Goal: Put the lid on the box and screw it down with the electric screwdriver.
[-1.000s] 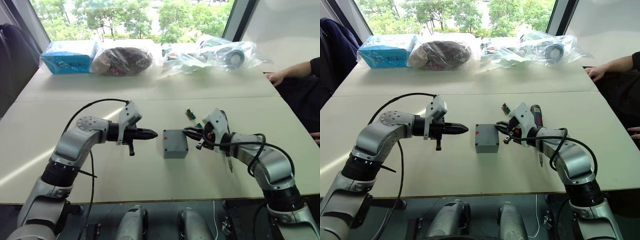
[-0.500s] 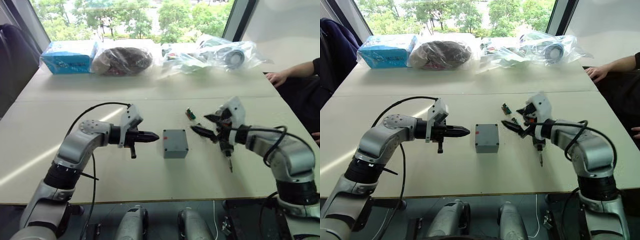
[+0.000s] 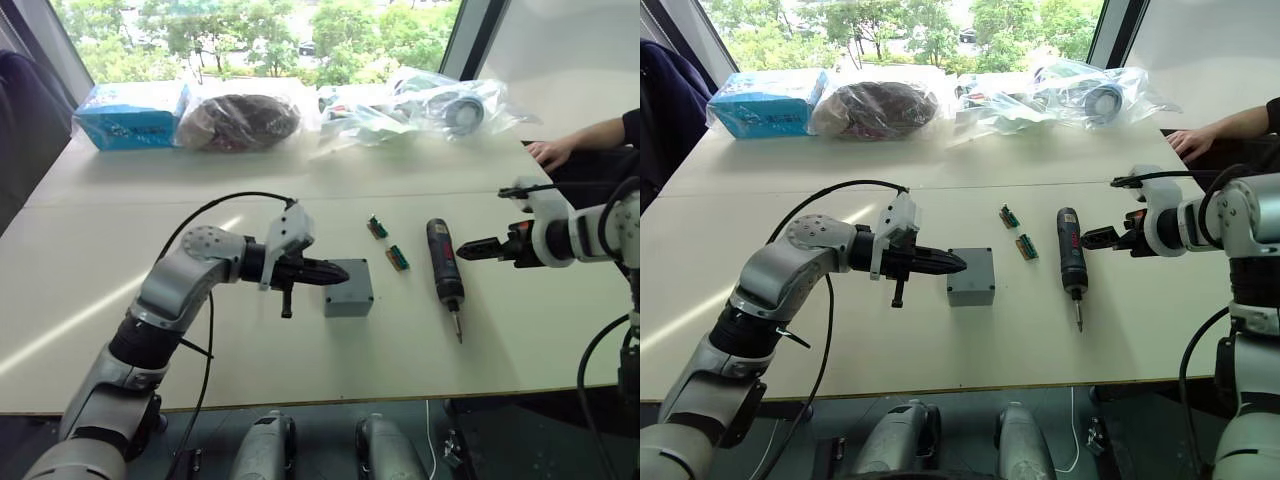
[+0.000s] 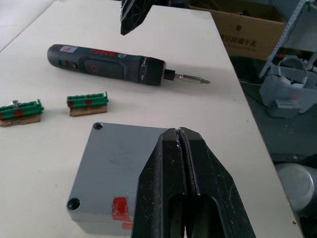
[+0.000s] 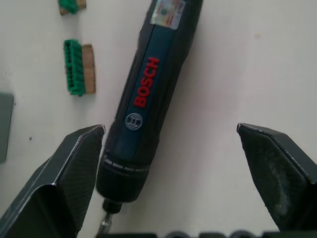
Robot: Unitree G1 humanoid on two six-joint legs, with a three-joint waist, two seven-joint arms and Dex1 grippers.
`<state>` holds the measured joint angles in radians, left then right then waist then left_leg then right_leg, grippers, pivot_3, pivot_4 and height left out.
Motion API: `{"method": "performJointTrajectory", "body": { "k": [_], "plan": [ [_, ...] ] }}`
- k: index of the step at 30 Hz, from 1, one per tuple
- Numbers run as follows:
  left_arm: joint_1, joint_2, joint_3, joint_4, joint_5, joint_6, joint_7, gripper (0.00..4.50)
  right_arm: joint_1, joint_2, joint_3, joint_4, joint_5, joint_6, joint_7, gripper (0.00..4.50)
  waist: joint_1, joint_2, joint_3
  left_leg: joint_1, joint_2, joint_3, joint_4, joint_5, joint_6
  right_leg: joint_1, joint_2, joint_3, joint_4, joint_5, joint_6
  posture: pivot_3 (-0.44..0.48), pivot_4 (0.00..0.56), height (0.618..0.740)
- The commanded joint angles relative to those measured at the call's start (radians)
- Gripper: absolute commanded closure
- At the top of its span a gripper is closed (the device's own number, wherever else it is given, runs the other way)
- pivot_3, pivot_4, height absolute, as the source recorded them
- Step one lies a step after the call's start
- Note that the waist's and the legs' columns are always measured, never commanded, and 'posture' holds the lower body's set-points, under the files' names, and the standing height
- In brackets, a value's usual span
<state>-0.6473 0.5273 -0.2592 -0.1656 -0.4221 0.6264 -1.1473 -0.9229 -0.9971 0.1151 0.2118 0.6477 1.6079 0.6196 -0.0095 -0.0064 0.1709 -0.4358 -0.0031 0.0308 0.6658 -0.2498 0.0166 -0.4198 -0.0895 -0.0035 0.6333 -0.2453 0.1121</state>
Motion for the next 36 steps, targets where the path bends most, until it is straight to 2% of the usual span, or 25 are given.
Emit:
{"method": "performJointTrajectory", "body": {
  "k": [1, 9, 14, 23, 24, 25, 29, 32, 33, 36],
  "plan": [
    [-0.004, 0.002, 0.016, -0.061, -0.015, 0.001, 0.016, 4.50, -0.084, -0.024, 0.128, 0.063, 0.021, 0.007, 0.073, 0.02, -0.002, 0.000, 0.000, 0.000, 0.000, 0.000, 0.000, 0.000, 0.000, 0.000, 0.000, 0.000, 0.000, 0.000, 0.000, 0.000, 0.150, 0.740],
    [0.039, 0.011, 0.033, -0.117, -0.034, 0.041, 0.059, 4.50, -0.147, 0.030, 0.298, 0.167, -0.052, -0.001, 0.154, 0.02, -0.002, 0.000, 0.000, -0.001, 0.000, 0.000, 0.000, 0.000, 0.000, 0.000, 0.000, 0.000, 0.000, 0.000, 0.000, 0.000, 0.150, 0.740],
    [0.085, 0.023, 0.045, -0.159, -0.050, 0.070, 0.088, 4.50, -0.116, 0.053, 0.352, 0.123, -0.056, -0.005, 0.200, 0.02, -0.001, 0.000, 0.000, -0.001, 0.000, 0.000, 0.000, 0.000, 0.000, -0.001, 0.000, 0.000, 0.000, 0.000, 0.000, 0.000, 0.150, 0.740],
    [0.079, 0.020, 0.047, -0.155, -0.063, 0.076, 0.120, 4.50, -0.127, 0.118, 0.441, 0.219, -0.160, -0.095, 0.254, 0.02, -0.002, -0.002, -0.001, -0.001, 0.000, 0.000, 0.001, 0.000, 0.000, 0.000, 0.000, 0.000, 0.000, 0.000, 0.000, 0.000, 0.150, 0.740],
    [0.079, 0.019, 0.047, -0.154, -0.065, 0.077, 0.123, 4.50, -0.124, 0.122, 0.449, 0.230, -0.172, -0.098, 0.257, 0.25, -0.003, -0.002, -0.001, -0.001, 0.000, 0.000, 0.002, 0.000, 0.000, 0.000, 0.000, 0.000, 0.000, 0.000, 0.000, 0.000, 0.150, 0.740],
    [0.079, 0.018, 0.048, -0.154, -0.066, 0.078, 0.127, 4.50, -0.120, 0.125, 0.455, 0.238, -0.181, -0.096, 0.259, 0.25, -0.003, -0.002, -0.001, -0.001, 0.000, 0.000, 0.002, 0.000, 0.000, 0.000, 0.000, 0.000, 0.000, 0.000, 0.000, 0.000, 0.150, 0.740],
    [0.079, 0.017, 0.050, -0.152, -0.069, 0.081, 0.135, 4.50, -0.106, 0.132, 0.461, 0.260, -0.217, -0.119, 0.269, 1.53, -0.001, -0.003, -0.002, 0.003, 0.000, 0.000, 0.002, 0.000, 0.000, 0.004, 0.000, 0.000, 0.000, 0.000, 0.000, 0.000, 0.150, 0.740],
    [0.069, 0.014, 0.052, -0.128, -0.067, 0.076, 0.134, 4.50, -0.099, 0.147, 0.410, 0.319, -0.249, -0.134, 0.248, 2.55, -0.002, -0.003, -0.002, 0.007, 0.000, -0.001, 0.001, 0.000, 0.000, 0.009, 0.000, 0.000, -0.001, 0.000, 0.000, 0.000, 0.150, 0.740],
    [0.066, 0.013, 0.052, -0.121, -0.065, 0.073, 0.132, 4.50, -0.099, 0.148, 0.399, 0.331, -0.257, -0.137, 0.245, 2.75, -0.002, -0.004, -0.002, 0.010, 0.000, -0.001, 0.001, -0.001, 0.000, 0.011, 0.000, 0.000, -0.002, 0.000, 0.000, 0.000, 0.150, 0.740],
    [0.059, 0.015, 0.053, -0.092, -0.058, 0.064, 0.123, 4.50, -0.132, 0.156, 0.297, 0.395, -0.277, -0.152, 0.209, 2.75, -0.002, -0.004, -0.003, 0.011, 0.000, -0.001, 0.001, -0.001, 0.000, 0.012, 0.000, 0.000, -0.003, 0.000, -0.001, 0.000, 0.150, 0.740]
  ]
}}
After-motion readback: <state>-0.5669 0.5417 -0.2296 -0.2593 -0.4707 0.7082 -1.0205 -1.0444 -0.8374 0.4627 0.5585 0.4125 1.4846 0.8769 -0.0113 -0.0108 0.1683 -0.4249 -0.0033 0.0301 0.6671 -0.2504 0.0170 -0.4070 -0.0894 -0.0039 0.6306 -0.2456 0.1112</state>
